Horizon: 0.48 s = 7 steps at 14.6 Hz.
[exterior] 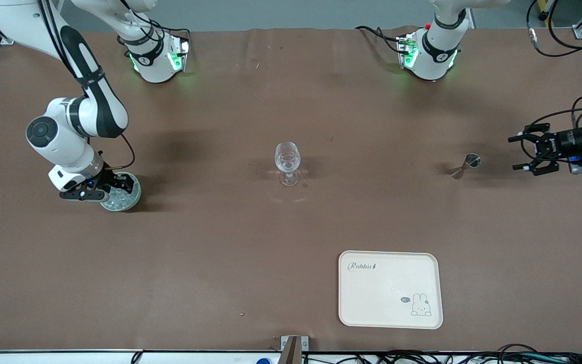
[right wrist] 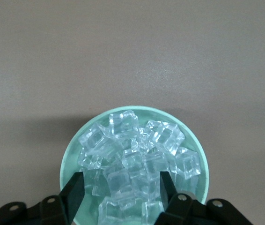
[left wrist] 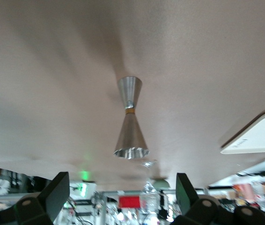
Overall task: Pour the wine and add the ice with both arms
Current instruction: 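Grasp an ice cube with the right gripper while the left gripper reaches the jigger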
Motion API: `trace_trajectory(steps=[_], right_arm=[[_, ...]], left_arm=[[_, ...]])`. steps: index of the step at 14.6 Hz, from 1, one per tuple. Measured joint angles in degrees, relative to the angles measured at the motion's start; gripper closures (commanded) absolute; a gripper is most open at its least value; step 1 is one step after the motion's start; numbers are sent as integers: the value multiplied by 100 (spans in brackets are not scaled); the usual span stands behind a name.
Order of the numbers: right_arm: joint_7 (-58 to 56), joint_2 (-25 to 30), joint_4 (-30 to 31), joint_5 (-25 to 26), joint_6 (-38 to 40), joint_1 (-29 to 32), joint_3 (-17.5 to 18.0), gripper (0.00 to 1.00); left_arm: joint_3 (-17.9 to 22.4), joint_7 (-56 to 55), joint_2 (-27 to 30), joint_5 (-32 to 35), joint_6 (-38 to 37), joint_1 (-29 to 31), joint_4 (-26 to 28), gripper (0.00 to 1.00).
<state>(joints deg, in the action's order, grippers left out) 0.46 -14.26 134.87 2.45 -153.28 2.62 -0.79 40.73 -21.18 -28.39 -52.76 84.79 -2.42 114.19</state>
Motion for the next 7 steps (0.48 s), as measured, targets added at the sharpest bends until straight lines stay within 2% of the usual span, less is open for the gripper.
trace_trajectory(steps=[3, 7], right_arm=[[-1, -111, 2, 0, -104, 0, 0, 40], [-3, -145, 2, 1, -151, 0, 1, 62]], left_arm=[[-5, 432, -308, -365, 0, -29, 195, 0], [-13, 1145, -797, -1095, 16, -78, 570, 0]])
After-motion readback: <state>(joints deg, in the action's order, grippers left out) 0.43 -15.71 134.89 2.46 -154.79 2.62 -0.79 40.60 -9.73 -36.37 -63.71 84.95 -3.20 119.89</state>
